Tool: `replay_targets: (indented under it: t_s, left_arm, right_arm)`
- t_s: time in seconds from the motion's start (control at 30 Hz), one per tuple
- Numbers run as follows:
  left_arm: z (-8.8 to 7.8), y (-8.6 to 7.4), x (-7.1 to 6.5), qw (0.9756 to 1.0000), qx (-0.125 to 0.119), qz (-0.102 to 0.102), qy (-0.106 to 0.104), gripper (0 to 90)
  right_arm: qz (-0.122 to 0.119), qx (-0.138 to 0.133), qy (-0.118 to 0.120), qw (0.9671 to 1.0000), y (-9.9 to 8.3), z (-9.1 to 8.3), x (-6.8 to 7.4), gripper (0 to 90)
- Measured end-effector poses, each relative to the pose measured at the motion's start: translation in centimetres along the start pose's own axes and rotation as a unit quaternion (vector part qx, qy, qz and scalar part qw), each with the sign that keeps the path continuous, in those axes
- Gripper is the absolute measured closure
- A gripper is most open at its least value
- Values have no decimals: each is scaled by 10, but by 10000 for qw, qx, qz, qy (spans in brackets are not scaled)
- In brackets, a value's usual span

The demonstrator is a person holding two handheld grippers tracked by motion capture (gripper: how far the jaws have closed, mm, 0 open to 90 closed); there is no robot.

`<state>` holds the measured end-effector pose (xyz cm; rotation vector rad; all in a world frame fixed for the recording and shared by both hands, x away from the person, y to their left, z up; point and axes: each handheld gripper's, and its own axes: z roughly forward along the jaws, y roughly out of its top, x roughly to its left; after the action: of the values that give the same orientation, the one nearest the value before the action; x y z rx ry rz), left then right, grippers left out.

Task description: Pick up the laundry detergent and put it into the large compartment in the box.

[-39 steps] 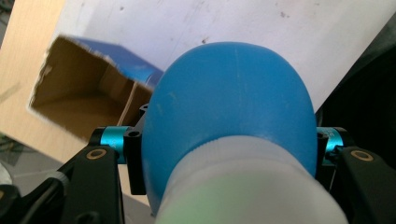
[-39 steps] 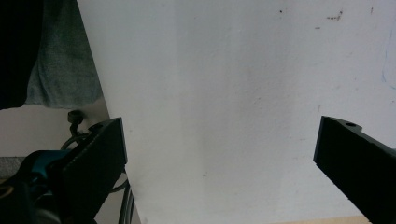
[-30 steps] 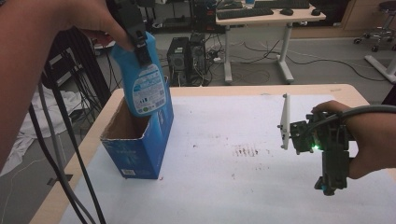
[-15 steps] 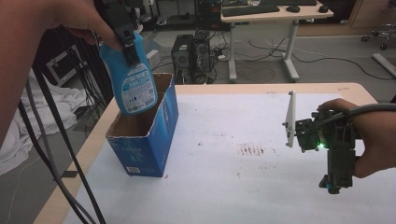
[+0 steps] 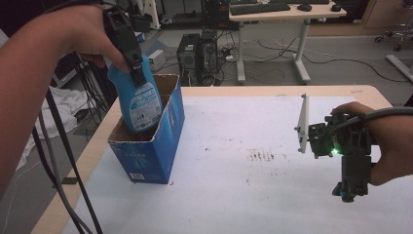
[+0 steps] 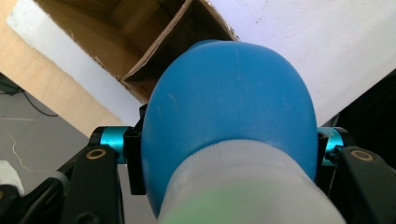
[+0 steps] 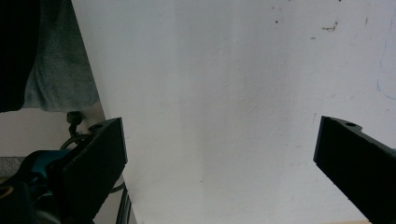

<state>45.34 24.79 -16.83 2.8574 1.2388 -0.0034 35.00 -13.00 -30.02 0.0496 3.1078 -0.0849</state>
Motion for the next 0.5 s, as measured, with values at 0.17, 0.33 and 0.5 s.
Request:
replay_targets:
  t_s: [0.17,0.33,0.5]
  left_arm:
    - [18,-1,4,9998,-25,196,-62,385]
    - [41,-1,5,9993,25,346,-127,385]
    - [61,-2,5,9986,92,494,-138,385]
  right_arm:
    - [33,37,-1,10000,-1,0,0,16]
    - [-14,30,-16,10000,-1,0,-1,16]
    - [27,49,9,10000,1,1,-1,16]
